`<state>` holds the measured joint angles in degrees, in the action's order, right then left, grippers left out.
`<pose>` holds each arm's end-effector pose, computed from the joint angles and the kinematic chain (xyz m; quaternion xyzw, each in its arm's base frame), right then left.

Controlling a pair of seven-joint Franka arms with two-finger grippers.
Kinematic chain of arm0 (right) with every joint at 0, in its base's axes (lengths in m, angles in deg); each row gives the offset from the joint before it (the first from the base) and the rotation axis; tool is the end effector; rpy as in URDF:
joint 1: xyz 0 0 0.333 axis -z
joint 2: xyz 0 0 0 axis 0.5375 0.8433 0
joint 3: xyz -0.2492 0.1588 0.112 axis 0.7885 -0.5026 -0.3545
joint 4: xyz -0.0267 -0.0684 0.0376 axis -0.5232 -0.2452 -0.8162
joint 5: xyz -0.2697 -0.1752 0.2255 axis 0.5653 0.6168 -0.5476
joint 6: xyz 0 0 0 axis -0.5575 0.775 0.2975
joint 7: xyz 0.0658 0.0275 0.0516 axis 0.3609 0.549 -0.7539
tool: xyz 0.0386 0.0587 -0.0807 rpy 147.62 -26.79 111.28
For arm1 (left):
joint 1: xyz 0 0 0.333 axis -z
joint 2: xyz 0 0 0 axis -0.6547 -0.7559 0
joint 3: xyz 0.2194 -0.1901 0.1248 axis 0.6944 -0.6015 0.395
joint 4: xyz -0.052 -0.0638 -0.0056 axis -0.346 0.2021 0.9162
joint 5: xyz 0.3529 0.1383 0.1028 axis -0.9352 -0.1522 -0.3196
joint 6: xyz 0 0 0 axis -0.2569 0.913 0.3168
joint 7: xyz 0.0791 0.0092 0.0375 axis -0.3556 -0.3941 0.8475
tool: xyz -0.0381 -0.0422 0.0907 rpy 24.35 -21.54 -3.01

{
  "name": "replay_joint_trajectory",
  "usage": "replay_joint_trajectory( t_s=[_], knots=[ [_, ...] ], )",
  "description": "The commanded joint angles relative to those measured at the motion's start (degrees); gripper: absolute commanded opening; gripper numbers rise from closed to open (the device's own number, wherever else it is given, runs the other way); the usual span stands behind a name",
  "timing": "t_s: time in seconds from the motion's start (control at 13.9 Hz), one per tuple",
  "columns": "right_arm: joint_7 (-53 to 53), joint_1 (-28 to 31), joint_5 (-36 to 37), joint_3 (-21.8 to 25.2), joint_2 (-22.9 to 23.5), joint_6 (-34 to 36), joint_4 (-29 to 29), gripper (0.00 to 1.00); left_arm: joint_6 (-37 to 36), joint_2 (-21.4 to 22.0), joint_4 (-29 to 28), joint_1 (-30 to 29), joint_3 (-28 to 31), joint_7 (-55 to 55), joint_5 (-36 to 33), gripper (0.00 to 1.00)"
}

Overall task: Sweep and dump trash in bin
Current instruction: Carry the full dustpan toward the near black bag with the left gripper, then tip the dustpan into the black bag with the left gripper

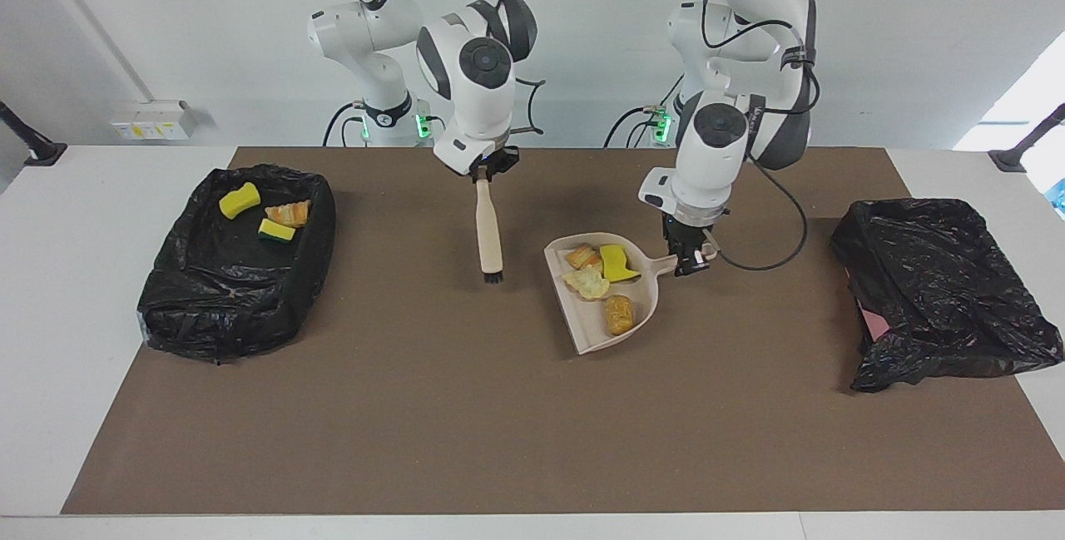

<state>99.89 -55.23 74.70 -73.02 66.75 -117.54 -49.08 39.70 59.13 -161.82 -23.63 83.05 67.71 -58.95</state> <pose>0.4040 0.2967 0.4213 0.9861 0.0536 -0.1547 0.0279 0.5460 -0.1953 0.3913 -0.7669 0.6415 0.0057 0.0201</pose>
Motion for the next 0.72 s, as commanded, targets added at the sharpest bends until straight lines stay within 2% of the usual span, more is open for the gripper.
replay_joint_trajectory(
  t_s=[0.0,0.14,0.29,0.43,0.65],
  knots=[
    [5.25,-2.75,-5.54,0.01,-5.50,-2.87,-5.51,0.00,-7.11,-0.39,6.59,-4.94,-0.36,7.96,3.35,0.00],
    [13.40,-7.66,-6.62,0.01,-4.72,-6.98,-6.30,0.00,-10.98,-0.22,9.76,-9.33,-0.45,12.97,5.45,0.00],
    [18.53,-11.46,-6.62,0.01,-3.23,-15.15,-9.37,0.00,-12.05,0.48,10.31,-14.43,-0.45,17.11,8.78,0.00],
    [19.78,-14.01,-6.62,0.01,-2.08,-19.48,-11.40,0.00,-13.10,1.28,10.48,-17.95,-0.01,22.64,10.29,0.00],
    [21.36,-16.82,-6.53,0.01,0.72,-26.68,-13.86,0.00,-17.75,0.67,15.74,-23.22,0.34,29.23,10.56,0.00]
  ],
)
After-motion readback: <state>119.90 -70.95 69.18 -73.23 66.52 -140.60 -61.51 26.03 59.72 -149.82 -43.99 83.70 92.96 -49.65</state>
